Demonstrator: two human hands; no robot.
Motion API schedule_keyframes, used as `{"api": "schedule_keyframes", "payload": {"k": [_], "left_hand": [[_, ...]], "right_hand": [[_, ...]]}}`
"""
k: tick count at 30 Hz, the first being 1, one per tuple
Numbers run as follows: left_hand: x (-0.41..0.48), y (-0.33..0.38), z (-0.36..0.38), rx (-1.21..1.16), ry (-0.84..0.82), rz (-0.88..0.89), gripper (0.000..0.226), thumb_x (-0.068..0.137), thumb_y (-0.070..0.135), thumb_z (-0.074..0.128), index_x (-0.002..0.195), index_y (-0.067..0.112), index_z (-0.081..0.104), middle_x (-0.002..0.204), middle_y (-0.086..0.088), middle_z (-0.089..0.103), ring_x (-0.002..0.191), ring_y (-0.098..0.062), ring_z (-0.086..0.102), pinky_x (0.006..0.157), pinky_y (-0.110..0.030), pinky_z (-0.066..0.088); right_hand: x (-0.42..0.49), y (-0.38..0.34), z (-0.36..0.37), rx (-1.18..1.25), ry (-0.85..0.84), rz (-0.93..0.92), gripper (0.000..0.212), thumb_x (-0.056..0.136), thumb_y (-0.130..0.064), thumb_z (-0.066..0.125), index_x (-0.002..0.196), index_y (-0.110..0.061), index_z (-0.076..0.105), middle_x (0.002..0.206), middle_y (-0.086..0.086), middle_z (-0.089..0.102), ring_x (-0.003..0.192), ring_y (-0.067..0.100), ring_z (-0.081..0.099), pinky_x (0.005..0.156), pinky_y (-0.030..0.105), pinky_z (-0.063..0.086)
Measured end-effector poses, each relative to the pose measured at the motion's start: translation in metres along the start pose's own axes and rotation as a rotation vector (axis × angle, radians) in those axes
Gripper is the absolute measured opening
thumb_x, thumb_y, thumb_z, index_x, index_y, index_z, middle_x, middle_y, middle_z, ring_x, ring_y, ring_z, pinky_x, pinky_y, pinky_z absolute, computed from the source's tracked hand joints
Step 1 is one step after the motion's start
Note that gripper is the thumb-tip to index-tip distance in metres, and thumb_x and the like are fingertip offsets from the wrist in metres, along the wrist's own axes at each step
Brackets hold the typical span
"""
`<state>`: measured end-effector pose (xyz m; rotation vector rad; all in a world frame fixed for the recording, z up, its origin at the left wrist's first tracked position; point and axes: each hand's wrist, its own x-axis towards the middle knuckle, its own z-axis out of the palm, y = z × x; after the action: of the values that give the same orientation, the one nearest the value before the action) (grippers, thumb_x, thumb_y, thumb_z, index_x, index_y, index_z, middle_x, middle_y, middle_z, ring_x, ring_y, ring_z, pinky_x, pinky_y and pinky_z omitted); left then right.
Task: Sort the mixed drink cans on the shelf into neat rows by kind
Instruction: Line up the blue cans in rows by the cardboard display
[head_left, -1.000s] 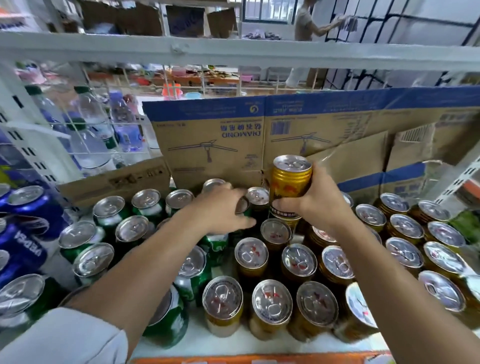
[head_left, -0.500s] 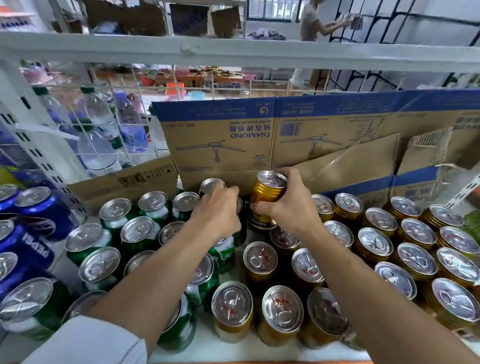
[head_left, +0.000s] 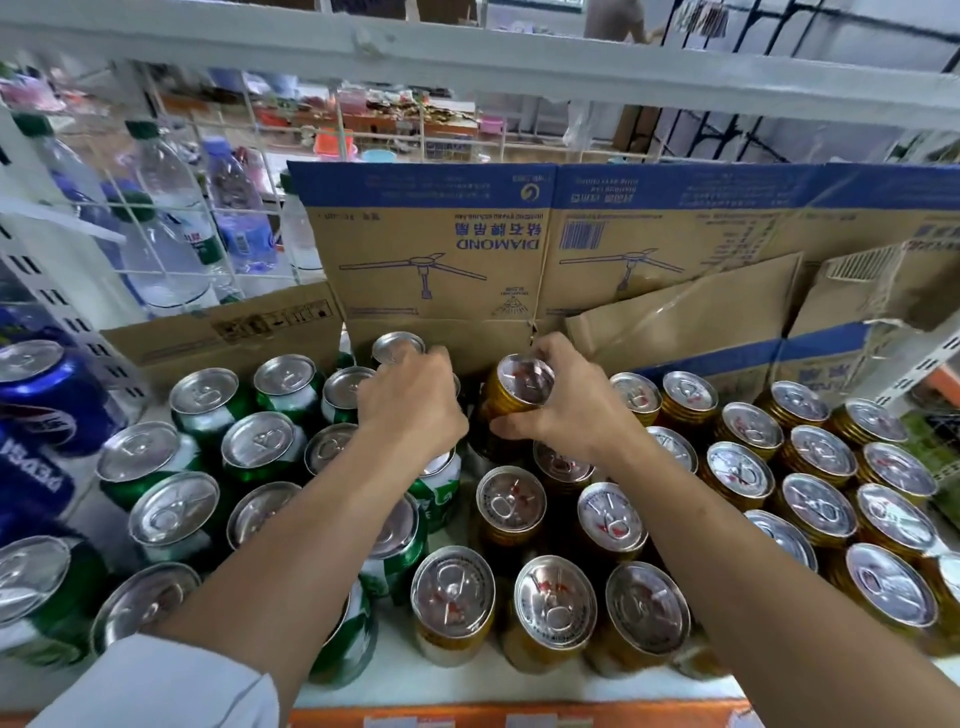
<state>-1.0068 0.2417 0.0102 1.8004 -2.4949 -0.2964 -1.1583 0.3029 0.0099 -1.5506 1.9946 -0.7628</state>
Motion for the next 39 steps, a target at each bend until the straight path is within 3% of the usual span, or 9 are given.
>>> {"api": "schedule_keyframes", "payload": {"k": [4,7,14,18,21,25,29,33,39], "left_hand": [[-0.002,-0.001,-0.005,0.051,-0.032,0.025,0.044,0.084,0.039,0.067,0.12,0.018,0.053,0.126,-0.011,0.046,0.109,-0.034,0.054,0.07,-0.037,0.036],[-0.006,-0.007,-0.012,0.08,0.002,0.043,0.042,0.088,0.044,0.058,0.123,0.021,0.056,0.129,-0.008,0.047,0.111,-0.033,0.053,0.074,-0.038,0.038],[-0.018,-0.037,-0.004,0.134,0.051,0.091,0.058,0.093,0.058,0.04,0.144,0.032,0.038,0.145,-0.008,0.04,0.132,-0.032,0.035,0.104,-0.05,0.031],[-0.033,-0.057,-0.007,0.099,0.037,0.078,0.064,0.092,0.064,0.036,0.149,0.035,0.027,0.149,-0.007,0.035,0.137,-0.03,0.028,0.11,-0.05,0.025],[-0.048,-0.081,-0.013,0.059,0.088,0.054,0.063,0.092,0.064,0.036,0.148,0.037,0.026,0.15,-0.004,0.033,0.14,-0.027,0.024,0.114,-0.048,0.022],[-0.076,-0.117,-0.021,0.021,0.152,-0.044,0.063,0.092,0.064,0.037,0.149,0.04,0.021,0.154,-0.003,0.027,0.142,-0.027,0.021,0.113,-0.048,0.021],[-0.121,-0.156,-0.022,-0.007,0.233,-0.219,0.066,0.091,0.062,0.039,0.15,0.038,0.02,0.156,-0.006,0.025,0.144,-0.028,0.018,0.115,-0.049,0.022],[-0.181,-0.193,-0.018,-0.019,0.251,-0.484,0.07,0.09,0.063,0.043,0.151,0.039,0.017,0.157,-0.006,0.02,0.145,-0.03,0.016,0.115,-0.049,0.022],[-0.278,-0.242,-0.011,0.024,0.372,-0.691,0.077,0.073,0.065,0.029,0.138,0.027,0.046,0.127,-0.016,0.054,0.123,-0.04,0.048,0.1,-0.055,0.042]], "right_hand": [[0.006,-0.003,0.016,-0.243,-0.067,-0.019,0.081,0.061,-0.035,0.089,0.128,-0.019,0.046,0.117,-0.003,0.052,0.104,0.016,0.052,0.085,0.029,0.046],[0.008,-0.002,0.026,-0.377,-0.099,-0.004,0.08,0.065,-0.038,0.085,0.131,-0.017,0.045,0.129,0.006,0.051,0.116,0.028,0.052,0.093,0.039,0.048],[0.001,-0.007,0.024,-0.574,-0.173,-0.028,0.049,0.085,-0.051,0.065,0.114,-0.011,0.058,0.114,0.013,0.06,0.101,0.029,0.058,0.08,0.035,0.049],[-0.002,-0.008,0.03,-0.716,-0.223,0.016,0.055,0.091,-0.053,0.054,0.123,-0.008,0.053,0.128,0.017,0.048,0.116,0.034,0.05,0.091,0.04,0.045],[-0.008,-0.024,0.034,-0.668,-0.093,-0.047,0.053,0.094,-0.049,0.049,0.131,-0.012,0.047,0.133,0.014,0.043,0.125,0.036,0.041,0.101,0.042,0.039],[-0.026,-0.071,0.048,-0.557,0.045,-0.218,0.063,0.096,-0.048,0.044,0.15,-0.023,0.025,0.145,0.012,0.034,0.137,0.036,0.027,0.111,0.043,0.026],[-0.035,-0.11,0.071,-0.564,-0.082,-0.344,0.067,0.096,-0.054,0.041,0.152,-0.03,0.013,0.157,0.007,0.015,0.147,0.033,0.004,0.119,0.05,0.013],[-0.048,-0.151,0.101,-0.553,-0.223,-0.506,0.07,0.096,-0.058,0.036,0.153,-0.032,0.006,0.161,0.005,0.006,0.148,0.032,-0.003,0.119,0.053,0.009],[-0.094,-0.212,0.17,-0.441,-0.376,-0.776,0.07,0.094,-0.059,0.041,0.152,-0.031,0.011,0.16,0.005,0.01,0.148,0.032,-0.001,0.118,0.053,0.012]]}}
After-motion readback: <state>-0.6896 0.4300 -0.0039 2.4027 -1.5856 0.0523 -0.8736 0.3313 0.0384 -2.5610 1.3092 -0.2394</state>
